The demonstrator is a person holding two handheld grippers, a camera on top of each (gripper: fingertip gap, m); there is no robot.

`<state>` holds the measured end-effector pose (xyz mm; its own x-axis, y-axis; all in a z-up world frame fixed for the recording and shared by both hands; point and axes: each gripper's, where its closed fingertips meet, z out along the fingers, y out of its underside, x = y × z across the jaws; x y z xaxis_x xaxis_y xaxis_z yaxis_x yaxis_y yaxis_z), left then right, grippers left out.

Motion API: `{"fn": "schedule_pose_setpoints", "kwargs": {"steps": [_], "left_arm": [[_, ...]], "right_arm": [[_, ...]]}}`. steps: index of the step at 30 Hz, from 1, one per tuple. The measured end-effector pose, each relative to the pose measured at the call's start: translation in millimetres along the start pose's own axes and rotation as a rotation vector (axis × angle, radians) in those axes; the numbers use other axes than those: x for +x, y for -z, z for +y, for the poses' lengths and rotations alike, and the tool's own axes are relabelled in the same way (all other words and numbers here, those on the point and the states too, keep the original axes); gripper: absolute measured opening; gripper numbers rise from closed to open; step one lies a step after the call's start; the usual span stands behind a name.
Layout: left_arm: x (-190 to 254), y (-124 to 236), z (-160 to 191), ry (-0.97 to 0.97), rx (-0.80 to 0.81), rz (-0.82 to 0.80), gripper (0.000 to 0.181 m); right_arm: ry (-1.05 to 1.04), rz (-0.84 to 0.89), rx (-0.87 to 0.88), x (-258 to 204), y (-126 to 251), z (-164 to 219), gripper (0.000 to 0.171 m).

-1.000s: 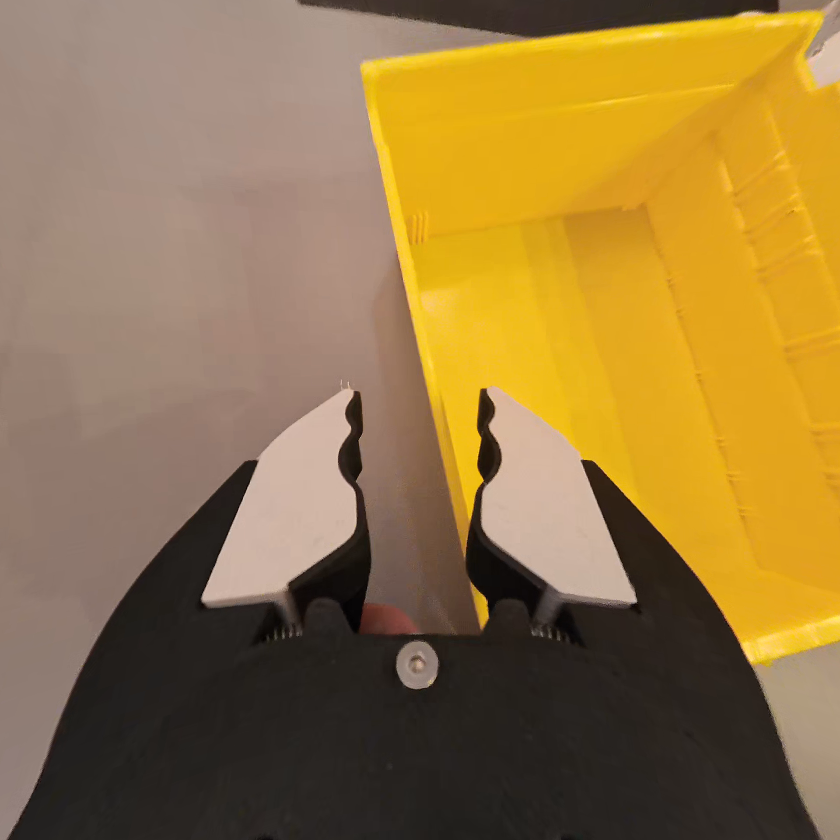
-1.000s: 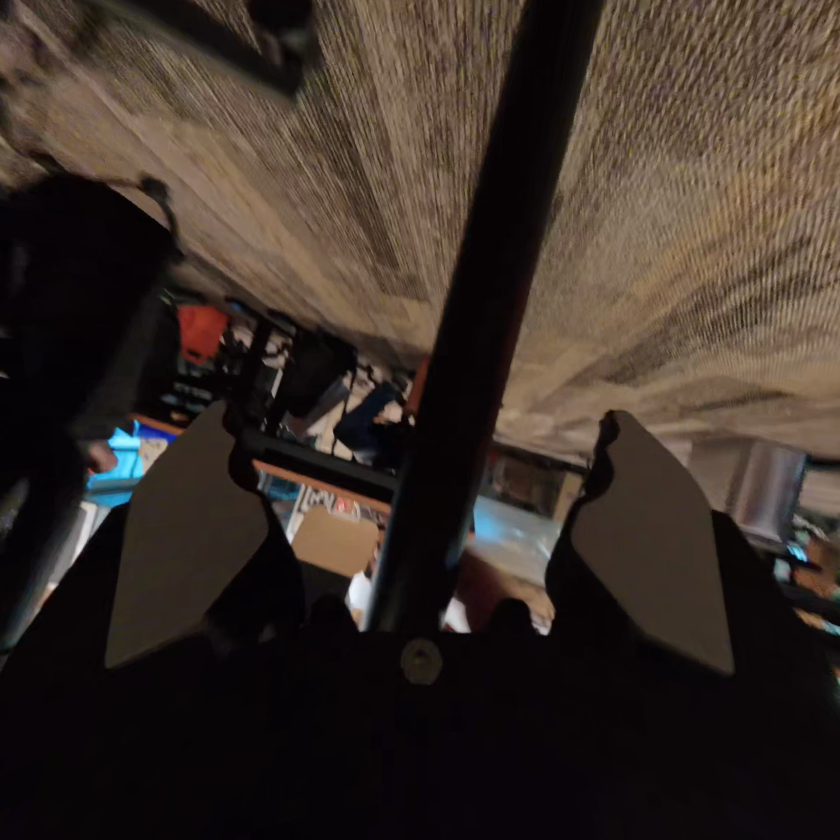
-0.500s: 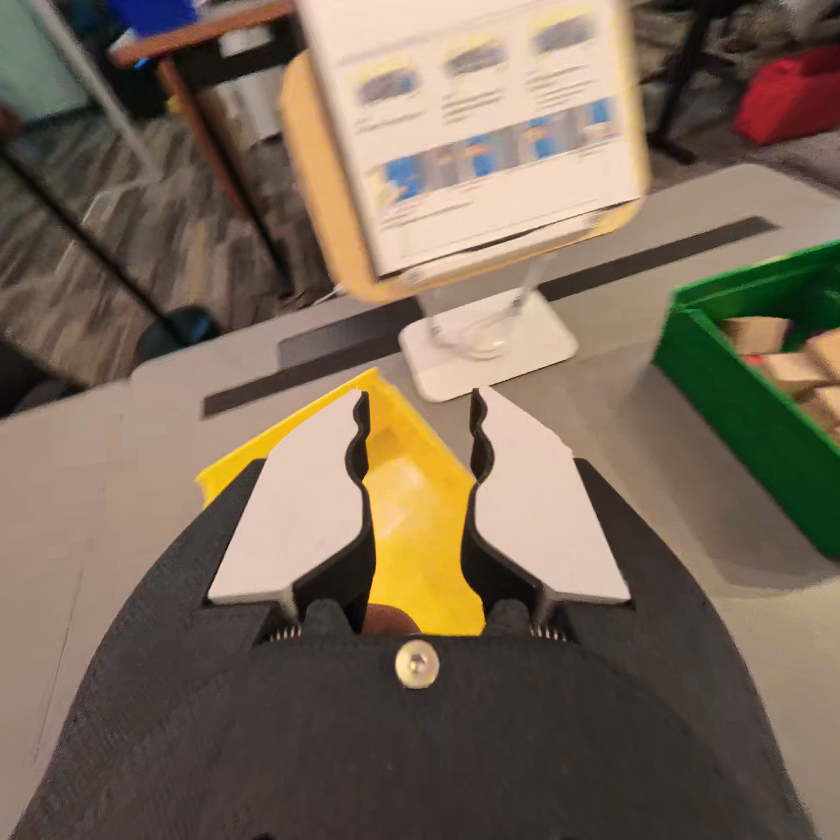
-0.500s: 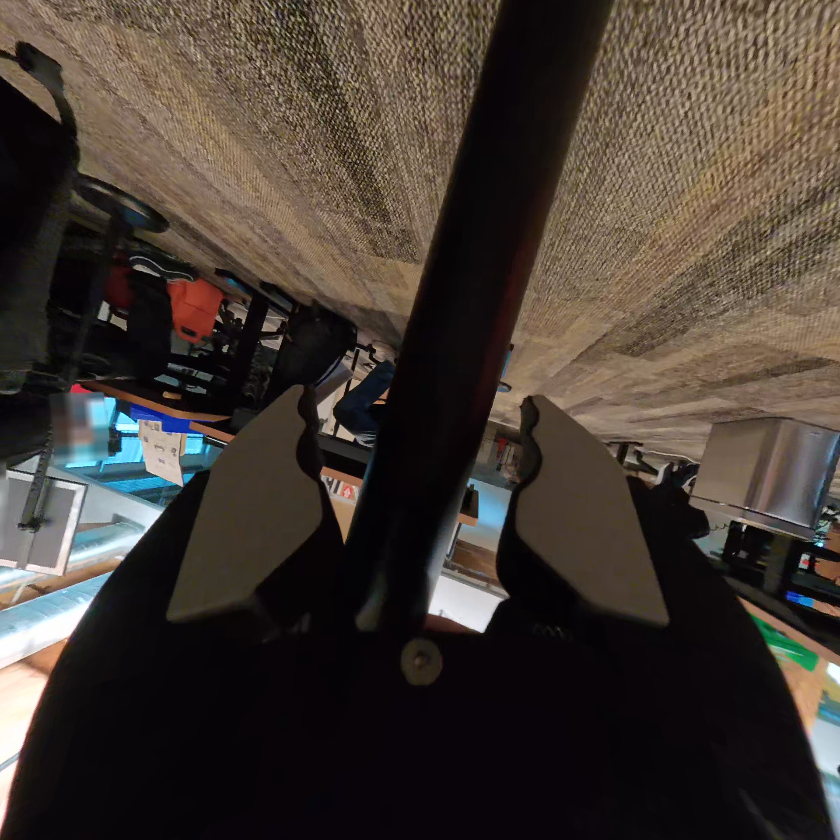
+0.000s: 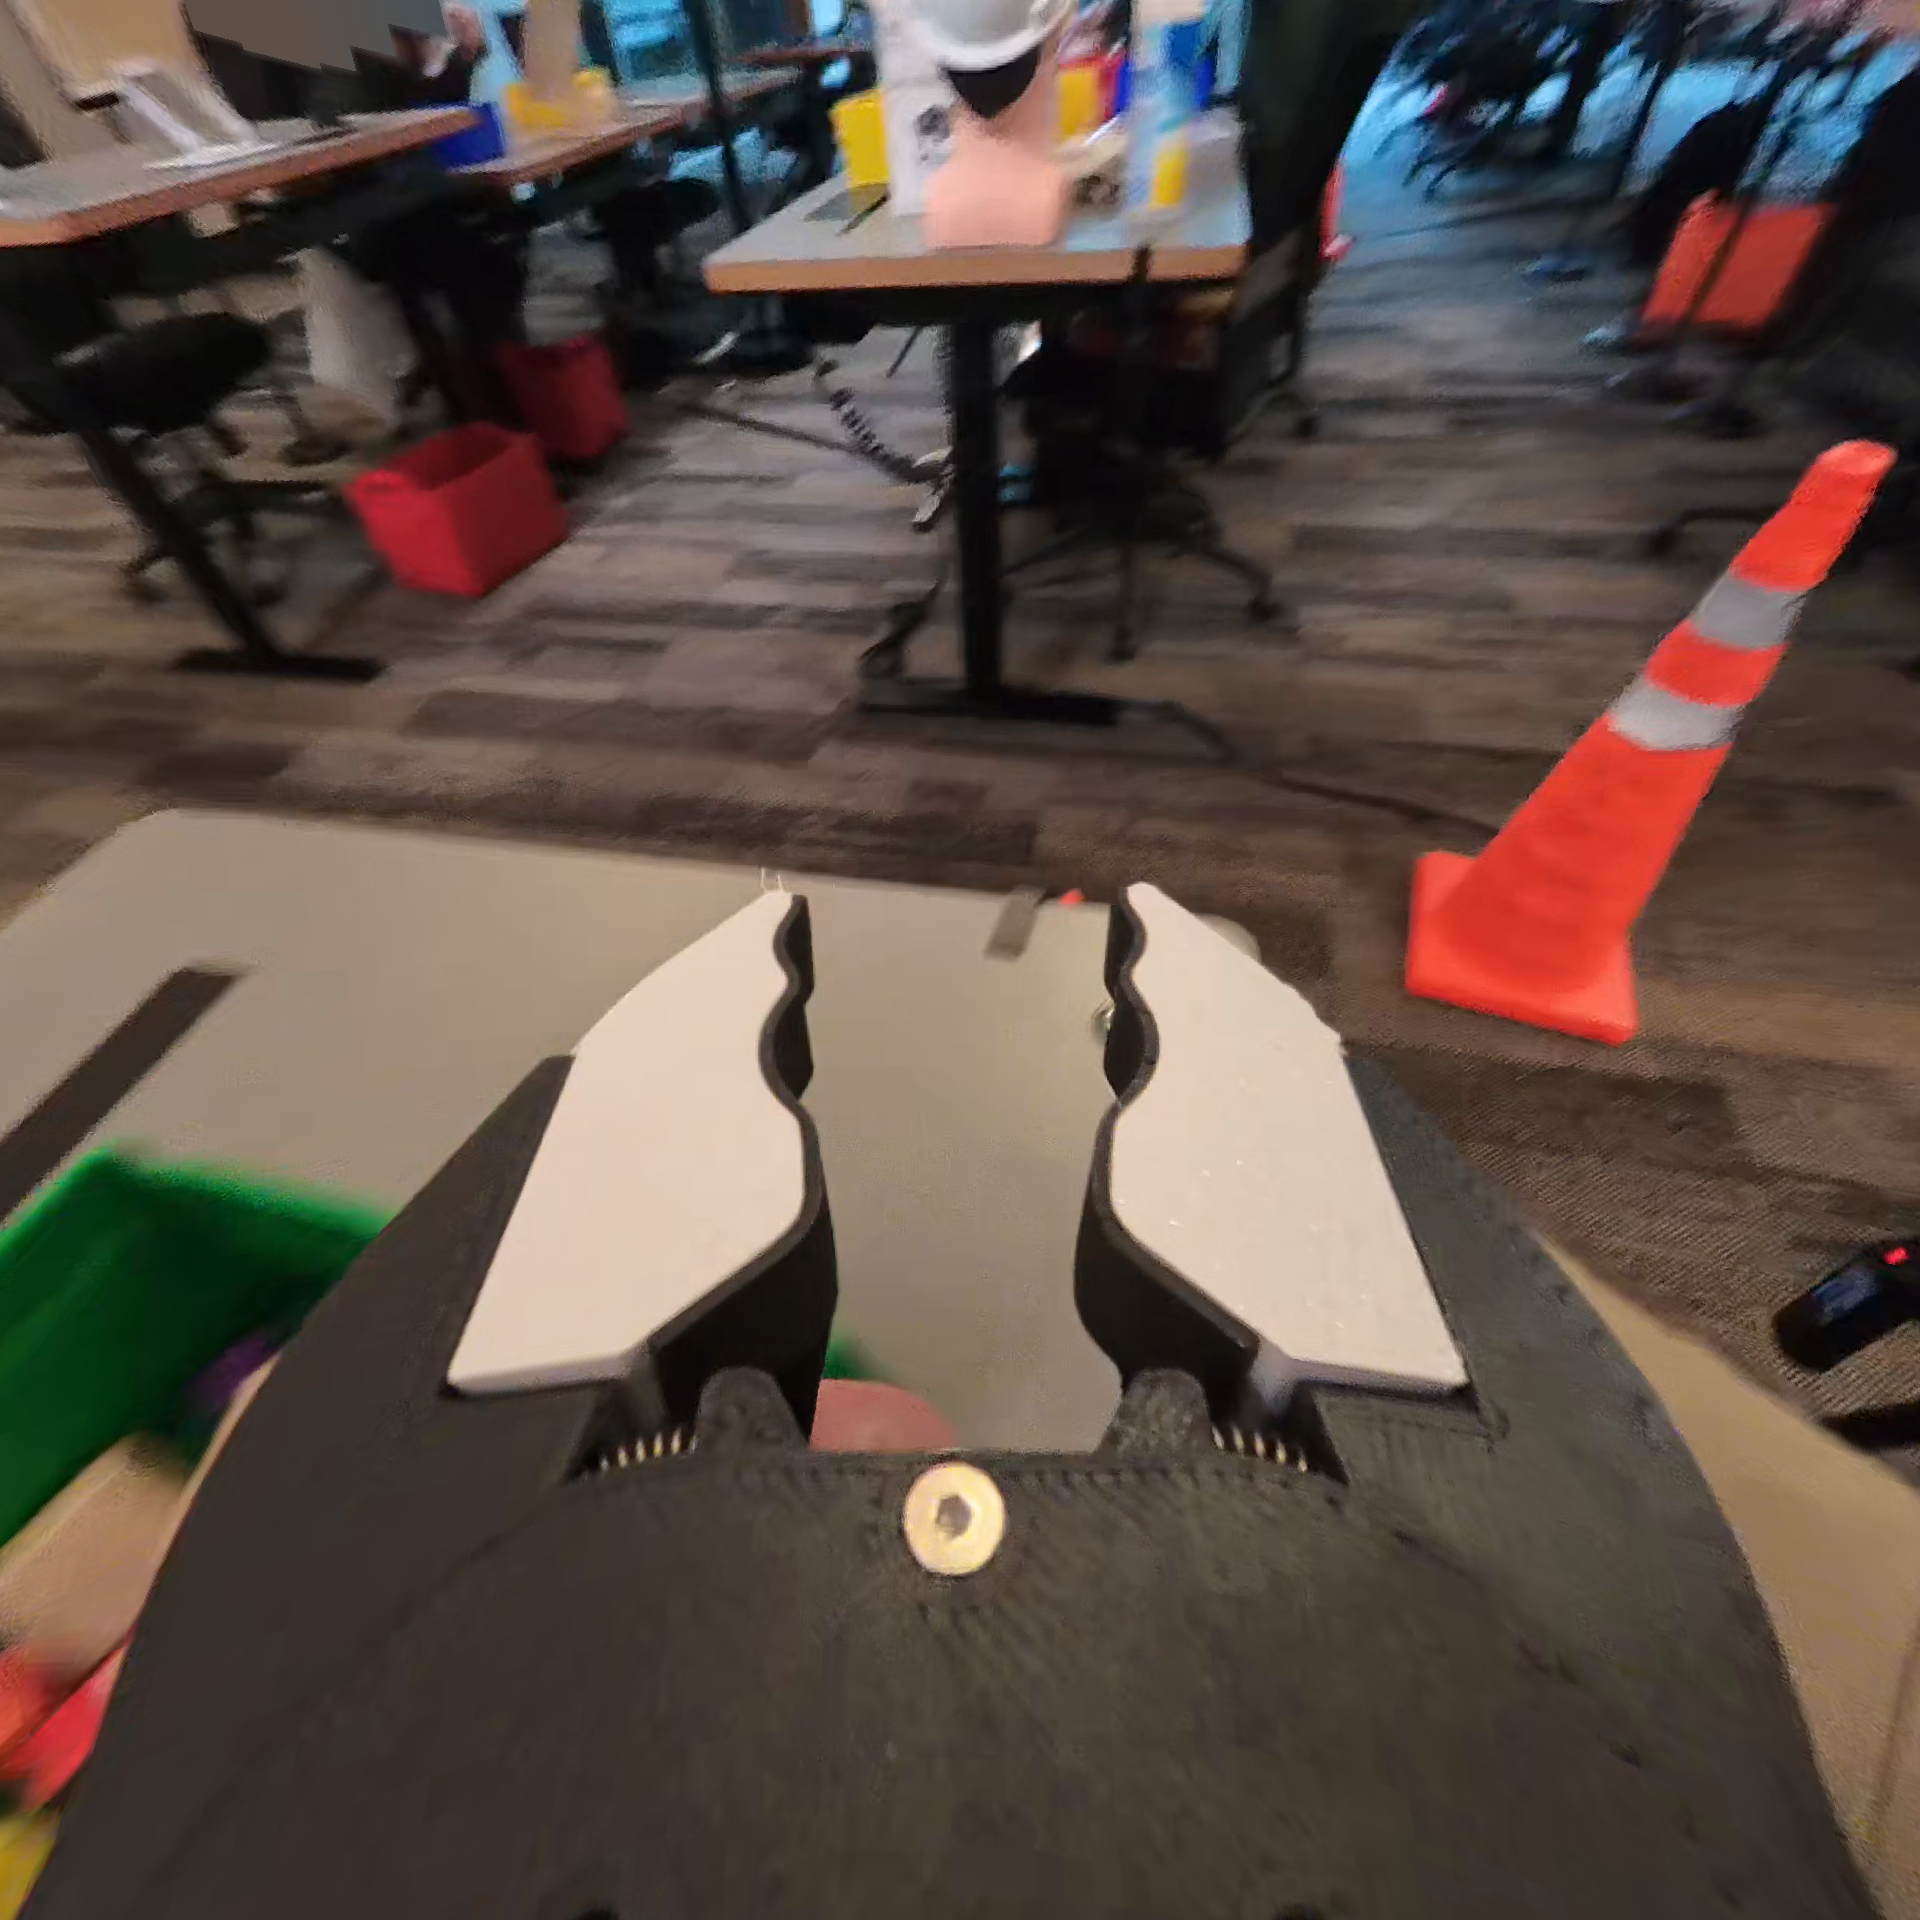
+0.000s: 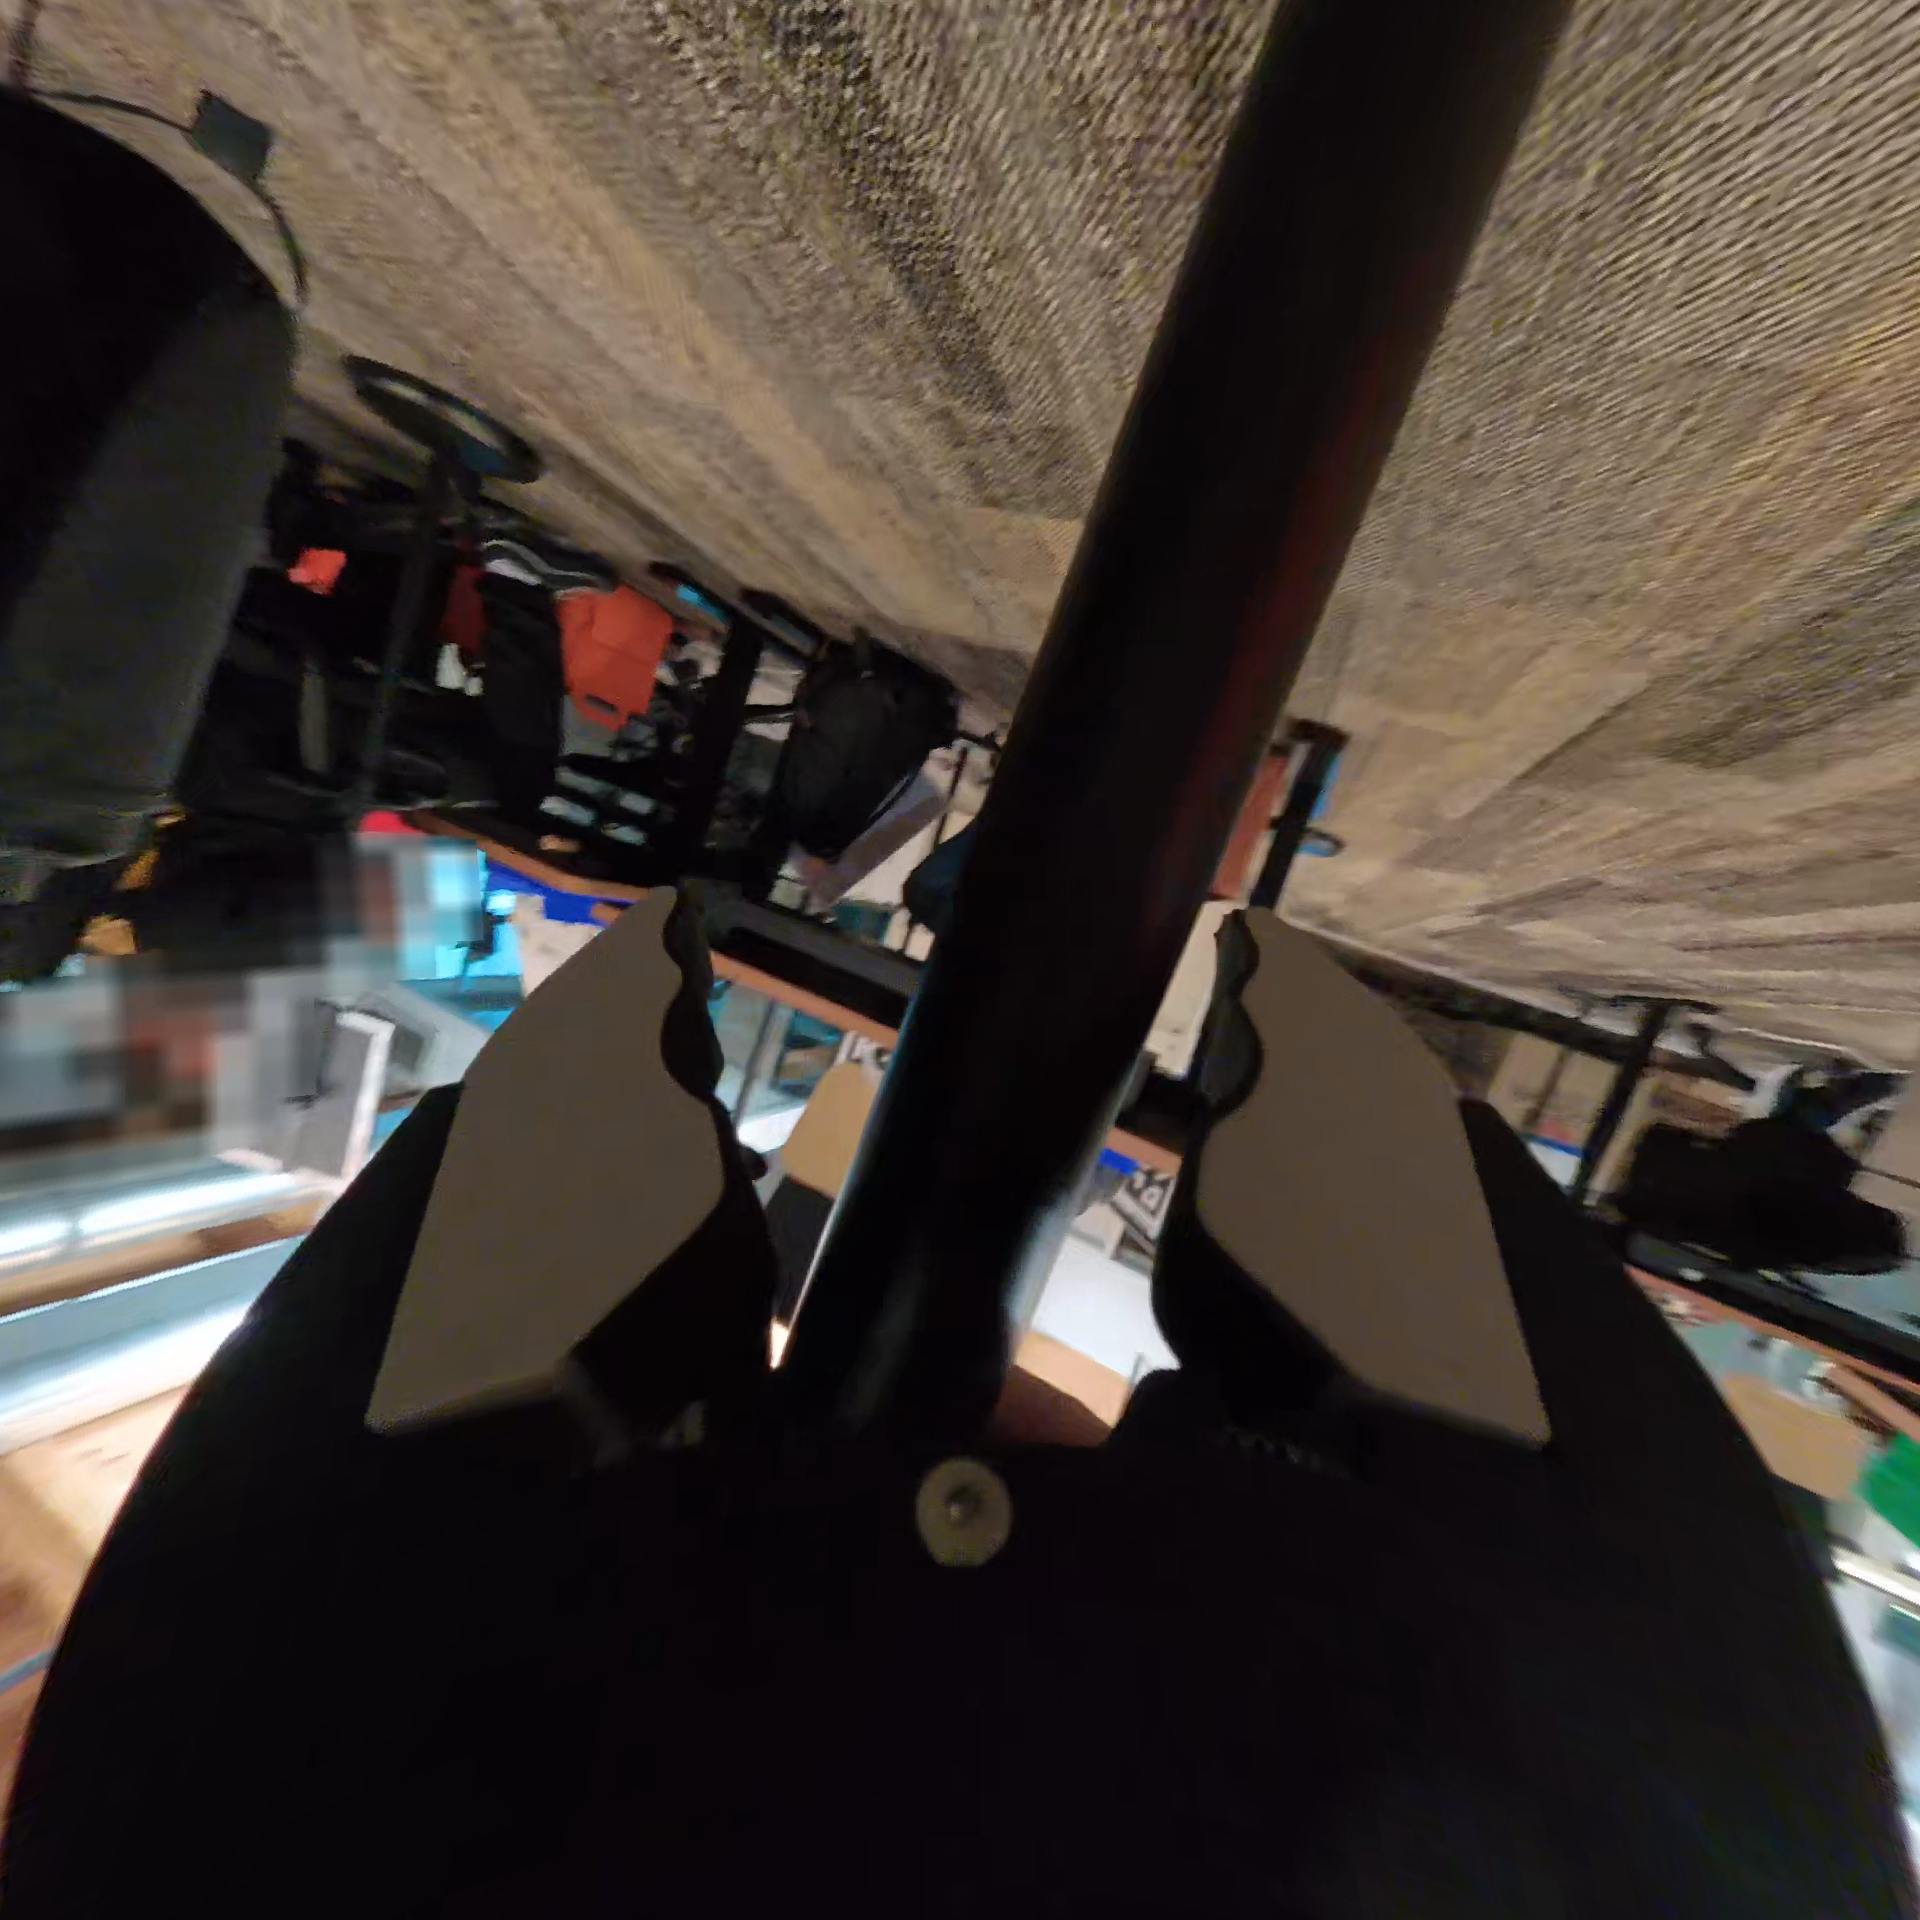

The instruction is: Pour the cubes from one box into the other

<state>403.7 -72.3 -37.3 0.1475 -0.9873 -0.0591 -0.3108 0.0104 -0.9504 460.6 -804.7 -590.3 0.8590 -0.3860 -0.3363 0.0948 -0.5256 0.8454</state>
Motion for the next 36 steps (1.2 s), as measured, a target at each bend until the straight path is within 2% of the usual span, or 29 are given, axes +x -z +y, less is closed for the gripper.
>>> {"fn": "schedule_pose_setpoints", "kwargs": {"steps": [2, 5, 7, 10, 13, 16, 17, 19, 21, 22, 23, 26, 30, 34, 36], "left_arm": [[33.4, -55.9, 8.0, 0.015, -0.009, 0.084, 0.055], [59.1, -130.9, 35.5, -0.055, -0.072, 0.086, 0.057], [65.1, -172.4, 54.1, -0.102, -0.117, 0.07, 0.062], [44.2, -219.5, 67.4, -0.12, -0.113, -0.025, 0.064], [28.3, -252.5, 95.2, 0.018, -0.194, -0.032, 0.065], [18.4, -268.2, 123.3, 0.098, -0.27, -0.039, 0.058], [16.0, -270.3, 125.6, 0.134, -0.286, -0.028, 0.058], [9.8, -274.6, 128.4, 0.233, -0.303, 0.0, 0.049], [7.2, -279.4, 142.0, 0.343, -0.388, 0.036, 0.05], [7.0, -281.2, 146.0, 0.386, -0.411, 0.054, 0.045], [7.5, -282.7, 145.4, 0.411, -0.406, 0.076, 0.037], [4.1, -282.1, 143.2, 0.445, -0.381, 0.075, 0.03], [3.7, -283.4, 145.9, 0.467, -0.4, 0.082, 0.027], [5.2, -284.5, 146.3, 0.468, -0.407, 0.097, 0.022], [3.8, -284.7, 146.7, 0.481, -0.408, 0.093, 0.02]], "right_arm": [[-0.015, -0.054, -0.061, 0.0, 3.9, 4.3, 0.093], [-0.026, -0.077, -0.094, 16.6, 21.7, -1.6, 0.098], [-0.025, -0.069, -0.116, 36.8, 46.3, -11.7, 0.101], [-0.04, -0.09, -0.023, 75.4, 107.1, -64.7, 0.101], [-0.025, -0.075, 0.186, 126.1, 189.6, -150.9, 0.094], [-0.072, -0.095, 0.512, 175.0, 297.0, -258.4, 0.088], [-0.094, -0.119, 0.615, 188.5, 335.4, -290.4, 0.083], [-0.096, -0.138, 0.838, 214.6, 416.2, -350.9, 0.084], [-0.104, -0.113, 1.051, 245.6, 496.3, -401.2, 0.085], [-0.112, -0.097, 1.16, 260.8, 535.4, -423.7, 0.086], [-0.137, -0.084, 1.239, 277.4, 568.2, -442.7, 0.087], [-0.199, -0.102, 1.45, 322.1, 651.9, -494.8, 0.088], [-0.377, -0.078, 1.618, 393.7, 721.2, -539.3, 0.073], [-0.495, -0.012, 1.664, 443.8, 760.9, -569.9, 0.071], [-0.52, 0.063, 1.659, 460.6, 775.5, -582.1, 0.056]]}}
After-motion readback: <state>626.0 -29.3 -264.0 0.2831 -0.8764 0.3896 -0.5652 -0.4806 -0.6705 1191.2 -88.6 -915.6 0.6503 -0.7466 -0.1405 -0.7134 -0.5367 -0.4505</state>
